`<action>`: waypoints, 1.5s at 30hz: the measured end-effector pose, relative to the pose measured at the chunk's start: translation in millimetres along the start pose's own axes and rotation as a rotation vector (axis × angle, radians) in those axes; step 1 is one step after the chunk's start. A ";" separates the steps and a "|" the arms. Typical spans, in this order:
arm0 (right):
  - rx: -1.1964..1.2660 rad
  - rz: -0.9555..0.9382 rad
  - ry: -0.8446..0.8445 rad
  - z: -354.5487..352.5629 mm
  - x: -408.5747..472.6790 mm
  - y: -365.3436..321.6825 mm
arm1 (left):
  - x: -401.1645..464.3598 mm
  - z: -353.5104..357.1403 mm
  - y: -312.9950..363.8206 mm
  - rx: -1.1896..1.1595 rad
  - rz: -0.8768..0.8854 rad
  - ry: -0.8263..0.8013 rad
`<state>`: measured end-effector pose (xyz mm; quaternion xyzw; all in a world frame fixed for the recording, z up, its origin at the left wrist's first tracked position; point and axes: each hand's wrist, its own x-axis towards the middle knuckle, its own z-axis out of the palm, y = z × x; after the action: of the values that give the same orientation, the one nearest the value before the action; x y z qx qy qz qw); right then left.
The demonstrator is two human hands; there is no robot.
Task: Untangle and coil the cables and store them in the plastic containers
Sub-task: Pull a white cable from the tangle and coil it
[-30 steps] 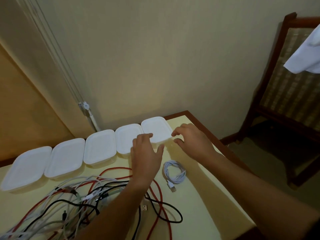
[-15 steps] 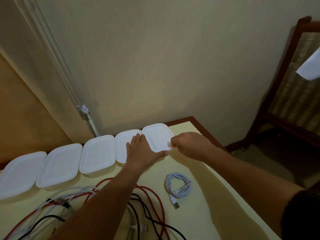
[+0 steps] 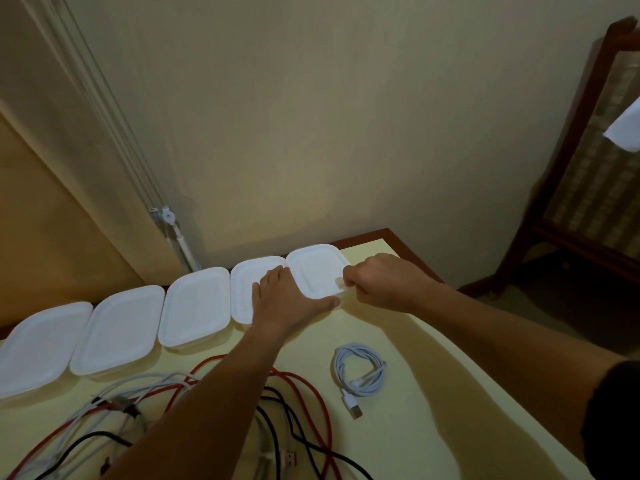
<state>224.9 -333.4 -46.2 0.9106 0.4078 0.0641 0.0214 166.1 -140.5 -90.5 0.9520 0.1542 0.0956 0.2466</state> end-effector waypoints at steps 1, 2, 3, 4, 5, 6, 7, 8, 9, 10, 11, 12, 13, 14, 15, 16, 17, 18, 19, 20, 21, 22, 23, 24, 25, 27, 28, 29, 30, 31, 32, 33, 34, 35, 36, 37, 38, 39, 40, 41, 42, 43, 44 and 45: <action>0.007 0.011 0.013 0.6 0.5 -1.3 | -0.5 -1.4 1.0 -0.011 -0.002 -0.001; 0.021 0.024 0.024 1.9 0.0 -2.9 | -1.4 -3.3 1.9 -0.023 -0.003 -0.002; 0.033 0.032 0.034 3.3 -1.0 -4.5 | -1.8 -4.3 1.7 -0.031 -0.001 -0.004; 0.037 0.033 0.046 4.6 -2.2 -5.8 | -2.1 -4.8 1.1 -0.026 0.006 -0.016; 0.038 0.031 0.066 5.6 -3.1 -6.9 | -2.6 -4.7 0.0 -0.007 0.022 -0.031; 0.041 0.030 0.087 6.3 -3.2 -7.8 | -3.5 -4.7 -1.0 0.017 0.042 -0.041; 0.039 0.025 0.108 6.4 -2.7 -8.5 | -4.1 -4.1 -2.6 0.025 0.055 -0.042; 0.027 0.010 0.125 6.5 -2.0 -9.1 | -5.2 -4.7 -3.1 0.014 0.056 -0.041; 0.002 -0.011 0.139 7.3 -1.3 -9.0 | -5.5 -5.2 -3.0 0.000 0.050 -0.042; -0.015 -0.035 0.149 9.1 -1.8 -8.6 | -5.7 -5.1 -1.9 0.002 0.042 -0.050; -0.027 -0.057 0.155 11.2 -3.0 -8.1 | -6.8 -5.0 -0.4 0.022 0.039 -0.060; -0.045 -0.078 0.163 13.4 -4.3 -7.8 | -8.6 -5.6 1.0 0.044 0.035 -0.066; -0.064 -0.098 0.182 15.6 -5.9 -7.8 | -10.0 -5.9 2.0 0.060 0.030 -0.064; -0.079 -0.114 0.198 16.2 -7.2 -7.9 | -11.1 -7.3 3.9 0.076 0.019 -0.059; -0.080 -0.128 0.209 16.2 -7.8 -8.1 | -11.5 -8.9 5.6 0.093 0.007 -0.060; -0.076 -0.139 0.222 16.8 -7.6 -7.6 | -11.8 -10.6 8.2 0.117 0.001 -0.065; -0.064 -0.138 0.216 17.2 -7.2 -6.7 | -12.0 -11.0 10.1 0.142 0.001 -0.073; -0.059 -0.125 0.216 17.3 -7.1 -5.7 | -13.1 -11.7 12.3 0.160 0.002 -0.076; -0.067 -0.112 0.194 15.6 -7.5 -5.1 | -13.4 -12.0 13.2 0.168 0.001 -0.076; -0.079 -0.109 0.185 14.4 -7.7 -4.3 | -13.6 -12.2 13.4 0.177 -0.001 -0.077; -0.091 -0.112 0.174 13.2 -7.8 -4.2 | -13.2 -11.9 12.7 0.188 -0.005 -0.082; -0.098 -0.113 0.159 11.1 -7.8 -5.0 | -13.1 -11.6 11.8 0.199 -0.007 -0.086; -0.097 -0.110 0.148 9.4 -7.6 -5.5 | -12.7 -10.7 10.5 0.209 -0.008 -0.085; -0.091 -0.101 0.136 7.3 -6.7 -5.7 | -12.6 -10.4 9.8 0.215 -0.010 -0.085; -0.070 -0.076 0.119 4.4 -5.5 -5.3 | -12.5 -10.0 9.6 0.219 -0.011 -0.085; 0.008 0.015 0.100 -1.8 -4.3 -2.5 | -13.2 -10.5 10.1 0.238 -0.008 -0.087; 0.074 0.067 0.109 -4.2 -4.9 -1.1 | -13.9 -11.7 11.2 0.254 -0.005 -0.092; 0.159 0.116 0.139 -6.3 -6.4 0.1 | -14.2 -12.7 12.2 0.269 -0.001 -0.102; 0.249 0.158 0.190 -7.7 -9.3 1.0 | -14.8 -13.8 13.7 0.284 0.001 -0.113; 0.339 0.197 0.257 -6.7 -12.6 2.6 | -15.2 -14.2 14.4 0.292 0.005 -0.120; 0.427 0.237 0.329 -4.6 -16.3 3.4 | -15.5 -14.7 14.6 0.291 0.018 -0.115; 0.500 0.284 0.387 -1.2 -20.3 4.8 | -15.3 -15.5 14.4 0.283 0.048 -0.096; 0.555 0.338 0.427 3.2 -24.7 6.2 | -15.2 -16.2 13.9 0.279 0.101 -0.071; 0.590 0.395 0.451 9.0 -29.5 8.2 | -15.0 -17.0 13.5 0.294 0.176 -0.051; 0.601 0.448 0.462 14.8 -34.8 10.2 | -15.1 -18.1 13.5 0.329 0.262 -0.042; 0.591 0.493 0.465 20.7 -40.4 12.5 | -14.8 -19.1 14.0 0.368 0.346 -0.042; 0.563 0.524 0.457 25.6 -46.6 14.3 | -14.2 -20.2 15.6 0.392 0.412 -0.047; 0.525 0.546 0.436 30.5 -52.8 16.0 | -13.9 -20.5 17.7 0.400 0.450 -0.052; 0.484 0.560 0.404 34.6 -59.2 17.1 | -13.7 -20.7 19.6 0.400 0.469 -0.050; 0.443 0.571 0.373 38.3 -65.2 17.6 | -13.8 -20.7 21.3 0.395 0.475 -0.048; 0.409 0.577 0.347 41.6 -70.8 17.7 | -13.8 -20.9 22.9 0.376 0.466 -0.049; 0.387 0.580 0.328 45.7 -75.7 17.7 | -13.7 -21.6 24.7 0.342 0.447 -0.049; 0.370 0.586 0.319 48.8 -79.8 17.2 | -12.8 -22.1 26.0 0.303 0.425 -0.044; 0.351 0.591 0.319 51.7 -83.8 16.4 | -11.6 -23.3 27.8 0.265 0.406 -0.025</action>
<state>188.7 -406.1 -104.3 0.9573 0.1306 0.1377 -0.2180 156.1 -157.3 -57.8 0.9886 -0.0324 0.1105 0.0972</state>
